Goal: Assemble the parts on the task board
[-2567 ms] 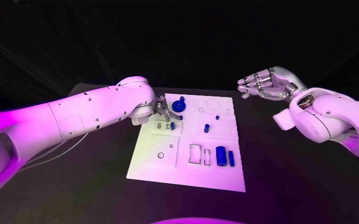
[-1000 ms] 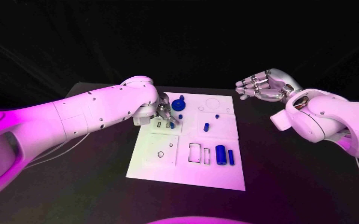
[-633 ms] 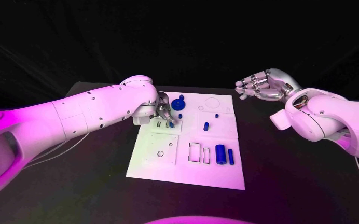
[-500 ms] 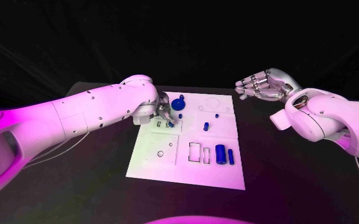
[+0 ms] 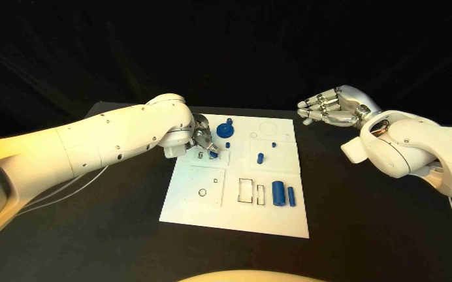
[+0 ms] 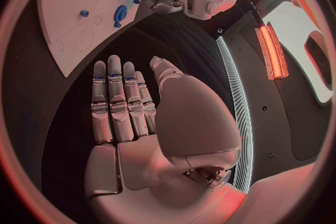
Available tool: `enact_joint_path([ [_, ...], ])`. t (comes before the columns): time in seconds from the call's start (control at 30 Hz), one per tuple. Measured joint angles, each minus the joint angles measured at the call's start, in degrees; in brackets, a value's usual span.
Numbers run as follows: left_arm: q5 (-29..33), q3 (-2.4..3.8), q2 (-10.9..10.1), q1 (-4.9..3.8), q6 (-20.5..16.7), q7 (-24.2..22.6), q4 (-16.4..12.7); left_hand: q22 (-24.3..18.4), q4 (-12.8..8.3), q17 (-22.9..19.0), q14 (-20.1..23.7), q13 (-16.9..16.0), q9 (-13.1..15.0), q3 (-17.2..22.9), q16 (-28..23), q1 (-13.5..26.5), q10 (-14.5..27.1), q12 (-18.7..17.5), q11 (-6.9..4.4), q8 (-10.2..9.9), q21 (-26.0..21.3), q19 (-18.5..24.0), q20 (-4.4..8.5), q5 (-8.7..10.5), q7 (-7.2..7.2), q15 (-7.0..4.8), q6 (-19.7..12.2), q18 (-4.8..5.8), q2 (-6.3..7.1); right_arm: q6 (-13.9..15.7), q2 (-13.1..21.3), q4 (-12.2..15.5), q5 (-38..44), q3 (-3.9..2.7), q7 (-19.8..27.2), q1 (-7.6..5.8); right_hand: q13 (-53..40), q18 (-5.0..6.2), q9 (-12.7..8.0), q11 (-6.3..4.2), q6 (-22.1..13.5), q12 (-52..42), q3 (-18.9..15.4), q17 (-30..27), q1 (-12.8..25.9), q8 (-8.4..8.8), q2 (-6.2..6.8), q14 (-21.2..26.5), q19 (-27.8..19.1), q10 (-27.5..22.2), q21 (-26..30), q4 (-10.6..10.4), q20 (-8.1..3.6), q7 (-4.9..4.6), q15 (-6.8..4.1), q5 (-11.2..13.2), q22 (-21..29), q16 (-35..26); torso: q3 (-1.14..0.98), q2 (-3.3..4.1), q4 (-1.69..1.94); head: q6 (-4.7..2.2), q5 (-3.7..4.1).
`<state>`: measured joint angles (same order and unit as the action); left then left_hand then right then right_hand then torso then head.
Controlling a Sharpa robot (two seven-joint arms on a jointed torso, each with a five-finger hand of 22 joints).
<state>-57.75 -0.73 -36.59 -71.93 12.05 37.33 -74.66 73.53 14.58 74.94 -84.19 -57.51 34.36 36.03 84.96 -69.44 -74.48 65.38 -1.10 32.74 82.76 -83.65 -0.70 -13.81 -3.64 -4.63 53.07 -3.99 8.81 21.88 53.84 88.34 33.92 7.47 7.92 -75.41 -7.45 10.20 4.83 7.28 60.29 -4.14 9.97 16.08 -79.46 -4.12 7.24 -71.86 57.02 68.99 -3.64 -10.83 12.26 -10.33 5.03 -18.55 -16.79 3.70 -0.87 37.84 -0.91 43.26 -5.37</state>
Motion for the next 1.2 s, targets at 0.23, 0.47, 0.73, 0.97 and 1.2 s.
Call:
enact_joint_path([
  [0.23, 1.61, 0.04, -2.62, 0.34, -6.28, -0.02, -3.23, -0.59, -0.71, 0.0, 0.0, 3.53, 1.91, 1.35, 0.0, 2.19, 0.63, -2.47, -0.21, 1.39, 0.0, 0.0, 0.0, -2.06, 0.18, 0.0, -0.38, 0.0, 0.64, -0.05, 0.26, -0.01, 0.0, 0.05, -0.09, 0.02, 0.29, 0.0, 0.0, 0.0, 0.0, 0.0, 0.0, -0.34, 0.22, 0.0, -0.22, 0.13, -0.02, 0.0, 0.0, 0.0, 0.02, 0.0, -0.13, -3.2, 0.75, 0.0, -0.03, -0.01, 0.07, -0.09, 0.03],
  [0.47, -0.02, 0.03, -4.15, 1.63, -10.9, -0.06, -6.64, 0.02, -1.42, -0.01, 0.0, 1.55, 2.35, 2.07, 0.0, 2.85, -0.43, -1.01, -0.41, 1.72, 0.0, 0.0, 0.0, -2.08, 0.2, 0.0, -0.36, 0.0, 0.86, -0.06, 0.5, 0.02, 0.0, 0.08, -0.1, 0.09, 0.29, -0.01, 0.0, 0.0, 0.0, 0.0, 0.0, -0.34, 0.22, 0.0, -0.22, 0.13, -0.02, 0.0, 0.0, 0.0, 0.02, 0.0, -0.13, -3.2, 0.8, 0.0, -0.04, -0.01, 0.13, 0.08, 0.08],
  [0.73, -5.21, 0.0, -4.15, 2.92, -13.43, -0.09, -7.71, 0.52, -1.74, -0.01, 0.2, 0.34, 2.8, 2.37, 0.0, 3.44, -1.06, 0.2, -0.63, 2.04, 0.23, 0.0, -0.01, -2.08, 0.4, -0.2, -0.15, 0.0, 1.01, -0.07, 0.57, 0.07, -0.04, 0.09, -0.1, 0.22, 0.28, 0.0, 0.0, 0.0, 0.0, 0.0, 0.0, -0.39, 0.22, 0.0, -0.22, 0.13, -0.02, 0.0, 0.0, 0.0, 0.02, 0.0, -0.13, -3.2, 0.86, 0.0, -0.02, 0.0, 0.18, 0.27, -0.12],
  [0.97, -8.65, -0.01, -3.72, 3.44, -14.14, -0.09, -7.51, 1.02, -2.37, -0.02, 0.2, -0.8, 2.89, 3.15, 0.0, 3.76, -1.86, 1.22, -0.61, 2.06, 0.5, -0.21, 0.2, -2.04, 0.41, -0.19, -0.14, 0.0, 1.33, -0.07, 0.57, 0.11, -0.12, 0.1, -0.02, 0.37, 0.3, -0.01, 0.0, 0.0, 0.0, 0.0, 0.0, -0.38, 0.22, 0.0, -0.22, 0.13, -0.02, 0.0, 0.0, 0.0, 0.02, 0.0, -0.13, -3.19, 0.85, 0.0, 0.01, 0.01, 0.12, 0.44, -0.25],
  [1.2, -11.8, -0.01, -3.59, 3.63, -14.04, -0.05, -7.19, 1.41, -2.5, -0.02, 0.2, -1.96, 3.15, 3.43, 0.0, 3.97, -2.38, 2.19, -0.64, 2.4, 0.67, -0.21, 0.2, -2.02, 0.4, -0.19, -0.14, 0.0, 1.54, -0.02, 0.58, 0.12, -0.42, 0.1, 0.08, 0.45, 0.36, -0.01, 0.0, 0.0, 0.0, 0.0, 0.0, -0.43, 0.22, 0.0, -0.22, 0.13, -0.02, 0.0, 0.0, 0.0, 0.02, 0.0, -0.14, -3.54, 1.02, 0.0, 0.02, 0.05, 0.12, 0.54, -0.09],
])
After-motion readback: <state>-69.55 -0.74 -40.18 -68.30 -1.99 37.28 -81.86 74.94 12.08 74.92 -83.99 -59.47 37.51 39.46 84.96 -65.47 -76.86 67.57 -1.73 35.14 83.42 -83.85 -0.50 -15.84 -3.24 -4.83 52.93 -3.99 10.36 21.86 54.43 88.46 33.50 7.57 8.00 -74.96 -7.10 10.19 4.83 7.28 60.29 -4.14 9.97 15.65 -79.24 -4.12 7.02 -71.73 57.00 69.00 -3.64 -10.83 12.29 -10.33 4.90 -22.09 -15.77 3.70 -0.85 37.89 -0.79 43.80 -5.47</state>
